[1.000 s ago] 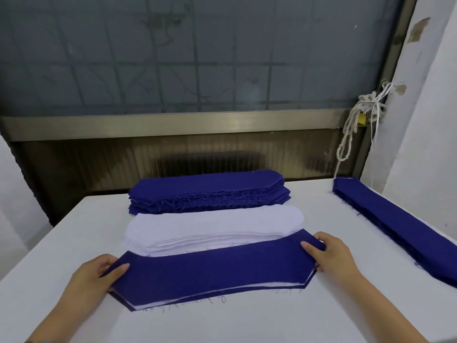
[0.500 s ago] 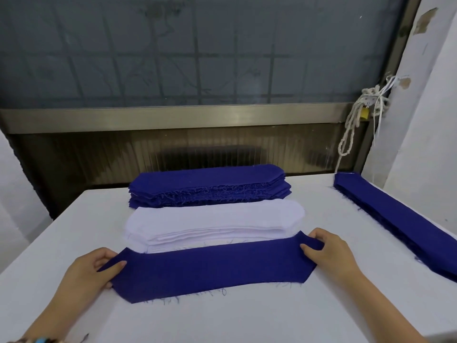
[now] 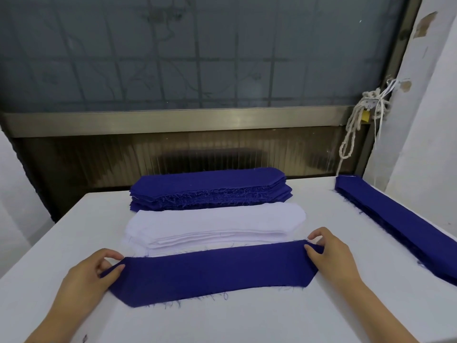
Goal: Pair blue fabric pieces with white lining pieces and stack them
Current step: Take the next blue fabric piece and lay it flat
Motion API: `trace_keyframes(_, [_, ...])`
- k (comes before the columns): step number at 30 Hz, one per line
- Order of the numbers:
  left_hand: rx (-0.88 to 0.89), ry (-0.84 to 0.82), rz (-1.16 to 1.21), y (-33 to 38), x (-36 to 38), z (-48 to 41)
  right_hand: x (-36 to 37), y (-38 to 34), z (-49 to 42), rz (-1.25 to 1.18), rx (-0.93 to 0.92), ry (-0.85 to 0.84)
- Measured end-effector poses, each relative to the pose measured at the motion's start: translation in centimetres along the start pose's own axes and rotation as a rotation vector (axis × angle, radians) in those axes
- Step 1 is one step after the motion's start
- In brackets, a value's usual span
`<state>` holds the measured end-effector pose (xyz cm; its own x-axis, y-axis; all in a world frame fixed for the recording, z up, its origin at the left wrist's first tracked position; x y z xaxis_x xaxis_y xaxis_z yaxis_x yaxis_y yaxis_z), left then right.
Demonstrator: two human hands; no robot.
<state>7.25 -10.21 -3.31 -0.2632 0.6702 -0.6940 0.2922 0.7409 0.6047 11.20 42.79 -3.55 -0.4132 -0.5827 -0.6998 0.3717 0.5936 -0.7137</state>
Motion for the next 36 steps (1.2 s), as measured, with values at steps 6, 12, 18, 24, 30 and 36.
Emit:
trace_keyframes(6, [0.021, 0.014, -0.002, 0.2, 0.0, -0.1, 0.1, 0.0, -0.2, 0.046, -0.011, 0.017])
trace_keyframes(12, [0.003, 0.003, -0.035, 0.1, 0.0, 0.0, 0.2, -0.2, 0.0, 0.122, -0.016, 0.038])
trace_keyframes(18, [-0.012, 0.039, -0.013, 0.3, -0.3, 0.1, 0.1, -0.6, 0.6, 0.067, -0.056, 0.055])
trace_keyframes(24, [-0.005, 0.057, 0.001, 0.3, -0.5, 0.2, 0.0, -0.9, 1.0, 0.038, -0.103, 0.072])
trace_keyframes(30, [0.034, 0.030, -0.035, 1.0, -0.3, 0.1, -0.2, -1.2, 1.2, 0.062, -0.129, 0.094])
trace_keyframes(36, [0.154, 0.078, 0.010, 2.5, -0.7, 0.0, -1.1, -2.4, 2.0, 0.218, -0.209, 0.219])
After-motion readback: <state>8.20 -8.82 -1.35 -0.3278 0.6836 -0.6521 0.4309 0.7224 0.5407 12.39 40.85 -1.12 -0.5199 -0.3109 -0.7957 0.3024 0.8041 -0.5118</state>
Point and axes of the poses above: each hand's wrist, its own z-axis away from the middle knuckle, its own x-axis out of the palm, y = z × x, the point moved 10 cm from there along -z, towards the middle knuckle, and after that the axes turned 13 degrees about x, right-handed, at the moved point
